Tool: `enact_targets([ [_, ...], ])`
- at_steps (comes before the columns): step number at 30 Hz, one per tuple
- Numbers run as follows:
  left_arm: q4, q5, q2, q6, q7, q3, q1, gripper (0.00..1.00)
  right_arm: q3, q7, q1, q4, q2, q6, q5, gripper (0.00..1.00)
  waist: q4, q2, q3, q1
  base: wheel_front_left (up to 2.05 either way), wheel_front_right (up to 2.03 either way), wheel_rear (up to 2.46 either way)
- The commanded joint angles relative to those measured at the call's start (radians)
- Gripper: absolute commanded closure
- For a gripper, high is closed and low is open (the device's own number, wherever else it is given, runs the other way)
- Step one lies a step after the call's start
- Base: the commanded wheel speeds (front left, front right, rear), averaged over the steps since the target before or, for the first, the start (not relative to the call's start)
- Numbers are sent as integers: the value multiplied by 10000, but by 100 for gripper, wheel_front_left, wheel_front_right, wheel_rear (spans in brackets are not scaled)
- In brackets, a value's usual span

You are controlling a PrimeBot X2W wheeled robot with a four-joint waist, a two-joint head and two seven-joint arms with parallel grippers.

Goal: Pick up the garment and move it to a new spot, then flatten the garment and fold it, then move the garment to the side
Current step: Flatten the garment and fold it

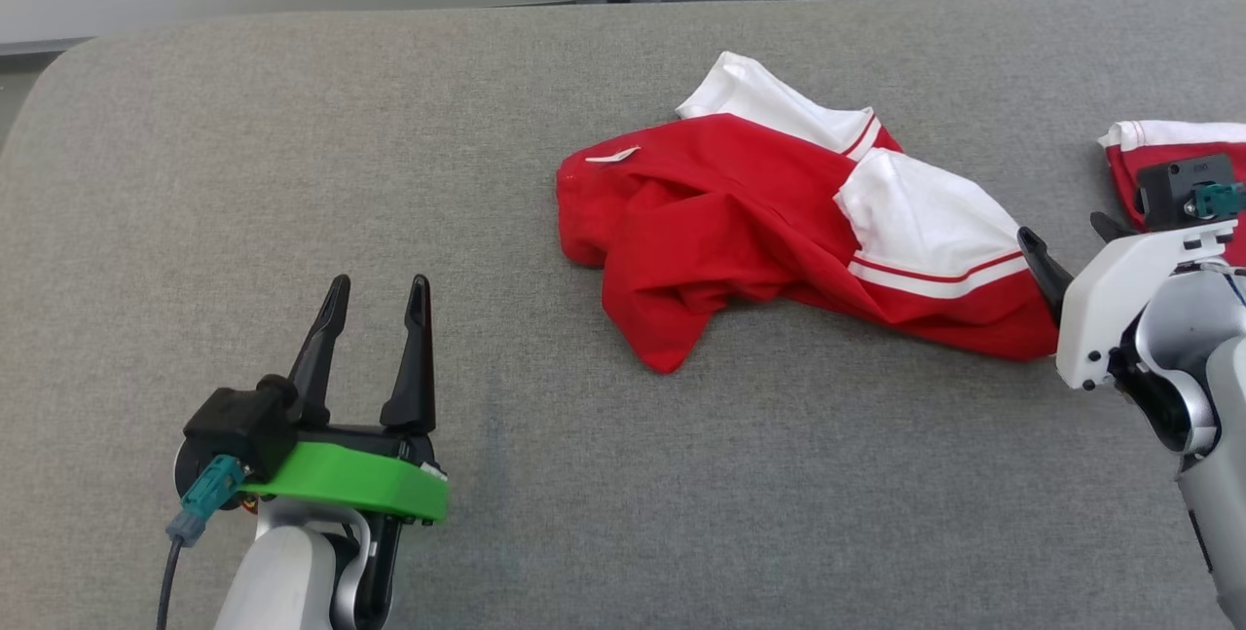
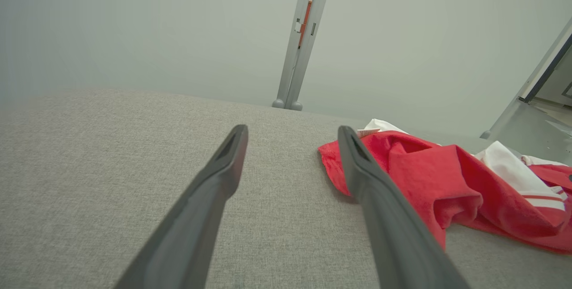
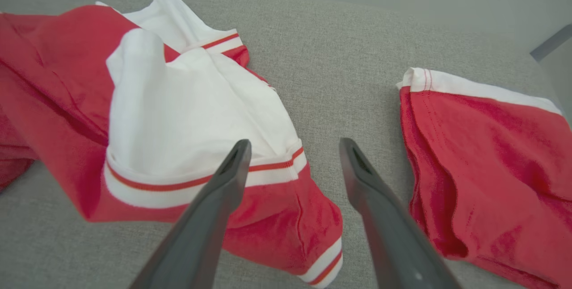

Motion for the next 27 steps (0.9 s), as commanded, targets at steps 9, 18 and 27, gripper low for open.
enact_targets([
  [9,-50,22,83,-35,-30,-44,-266,0,607,61,-1074,1906,31,-16,132,0,527,-1,436,0,0,0,0],
  [18,-62,45,79,-35,-30,43,-288,0,1083,-118,-1309,2405,-107,-16,296,100,548,-1,559,0,0,0,0],
  [27,35,80,80,-35,-30,152,-131,0,1682,-983,-538,1283,-598,-16,569,100,196,-1,242,0,0,0,0],
])
